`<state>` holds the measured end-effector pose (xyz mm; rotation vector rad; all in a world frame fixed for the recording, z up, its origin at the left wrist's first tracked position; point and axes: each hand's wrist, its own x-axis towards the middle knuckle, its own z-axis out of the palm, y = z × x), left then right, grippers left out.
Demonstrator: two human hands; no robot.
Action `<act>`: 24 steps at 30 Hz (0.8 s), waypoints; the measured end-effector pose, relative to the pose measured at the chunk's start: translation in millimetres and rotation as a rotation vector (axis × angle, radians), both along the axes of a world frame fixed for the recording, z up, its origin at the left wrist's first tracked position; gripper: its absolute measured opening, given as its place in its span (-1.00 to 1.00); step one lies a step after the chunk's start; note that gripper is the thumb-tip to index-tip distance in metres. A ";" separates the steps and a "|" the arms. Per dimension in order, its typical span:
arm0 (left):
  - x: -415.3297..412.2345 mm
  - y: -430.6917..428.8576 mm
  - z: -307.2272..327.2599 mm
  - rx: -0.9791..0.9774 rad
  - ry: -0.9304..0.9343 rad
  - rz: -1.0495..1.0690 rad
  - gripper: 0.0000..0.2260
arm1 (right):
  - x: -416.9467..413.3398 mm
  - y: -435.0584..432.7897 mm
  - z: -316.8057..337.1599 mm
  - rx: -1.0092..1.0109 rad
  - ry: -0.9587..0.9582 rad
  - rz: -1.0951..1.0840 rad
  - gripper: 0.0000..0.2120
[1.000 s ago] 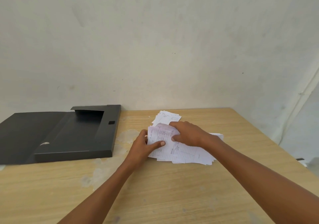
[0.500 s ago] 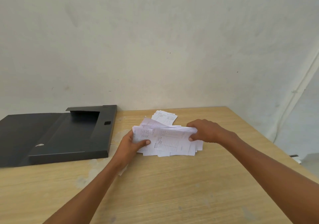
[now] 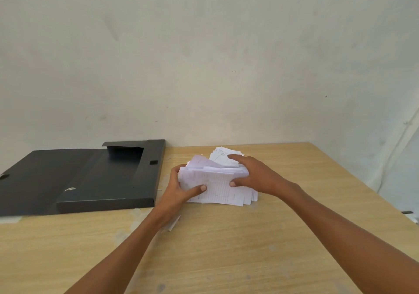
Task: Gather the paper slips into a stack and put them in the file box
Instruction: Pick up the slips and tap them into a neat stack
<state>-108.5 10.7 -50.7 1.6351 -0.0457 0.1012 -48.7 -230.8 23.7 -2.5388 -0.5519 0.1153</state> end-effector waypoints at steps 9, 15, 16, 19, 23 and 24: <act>8.8 -9.5 -10.4 0.038 -0.011 -0.014 -0.51 | 1.5 3.6 -11.8 -0.028 -0.047 -0.014 -0.34; 14.0 -9.6 -8.1 0.028 -0.059 0.004 -0.53 | 6.7 7.9 -8.8 -0.272 -0.295 -0.024 -0.69; 14.0 -10.4 -7.0 0.036 -0.051 -0.006 -0.48 | 6.3 10.0 -8.7 -0.328 -0.299 -0.012 -0.68; 12.2 -13.5 -6.7 0.071 -0.033 0.003 -0.39 | 3.9 16.0 -17.3 -0.423 -0.382 0.039 -0.46; 10.9 -19.6 -5.5 0.051 -0.035 0.042 -0.36 | 0.4 23.7 -26.4 -0.438 -0.613 0.128 -0.26; 10.2 -20.8 -4.6 0.045 -0.040 0.056 -0.36 | -0.1 25.4 -28.0 -0.472 -0.645 0.142 -0.29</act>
